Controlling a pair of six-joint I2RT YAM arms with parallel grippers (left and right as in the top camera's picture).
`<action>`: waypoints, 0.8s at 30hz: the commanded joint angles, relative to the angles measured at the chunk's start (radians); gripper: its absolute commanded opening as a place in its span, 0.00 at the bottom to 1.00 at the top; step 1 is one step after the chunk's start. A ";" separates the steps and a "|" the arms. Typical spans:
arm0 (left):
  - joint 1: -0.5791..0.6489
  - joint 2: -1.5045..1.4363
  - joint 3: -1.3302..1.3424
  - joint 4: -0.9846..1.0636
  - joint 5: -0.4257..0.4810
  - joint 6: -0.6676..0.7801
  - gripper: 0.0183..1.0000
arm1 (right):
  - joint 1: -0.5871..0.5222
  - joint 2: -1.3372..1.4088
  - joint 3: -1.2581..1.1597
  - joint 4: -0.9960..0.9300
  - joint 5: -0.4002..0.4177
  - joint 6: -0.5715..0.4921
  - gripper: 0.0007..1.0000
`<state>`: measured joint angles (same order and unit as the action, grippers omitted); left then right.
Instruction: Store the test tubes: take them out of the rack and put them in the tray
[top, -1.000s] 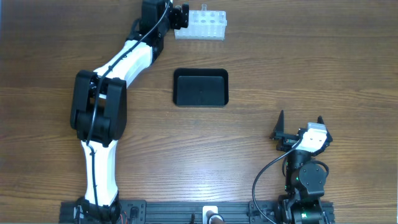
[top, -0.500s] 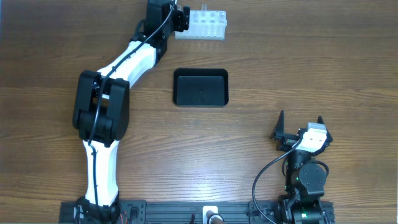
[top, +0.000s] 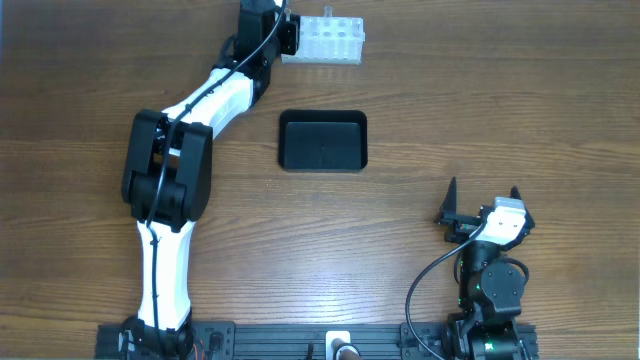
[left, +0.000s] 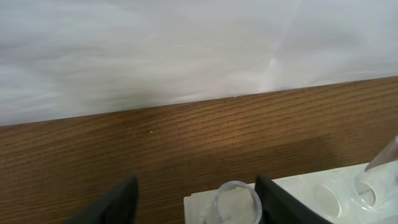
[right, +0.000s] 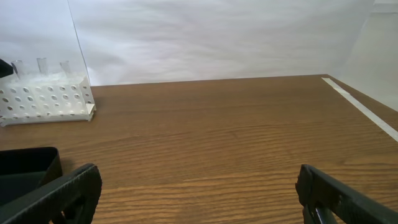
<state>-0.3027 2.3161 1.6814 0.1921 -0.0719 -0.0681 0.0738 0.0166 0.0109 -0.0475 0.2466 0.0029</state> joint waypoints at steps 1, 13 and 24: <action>-0.004 0.013 0.026 0.017 -0.009 0.008 0.50 | 0.000 -0.003 -0.005 -0.001 0.016 0.000 0.99; -0.013 0.013 0.026 0.027 -0.009 0.008 0.31 | 0.000 -0.003 -0.005 -0.001 0.016 -0.001 0.99; -0.014 0.013 0.026 0.028 -0.008 0.008 0.17 | 0.000 -0.003 -0.005 -0.001 0.016 -0.001 0.99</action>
<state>-0.3149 2.3161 1.6814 0.2134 -0.0715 -0.0673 0.0738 0.0166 0.0109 -0.0475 0.2466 0.0032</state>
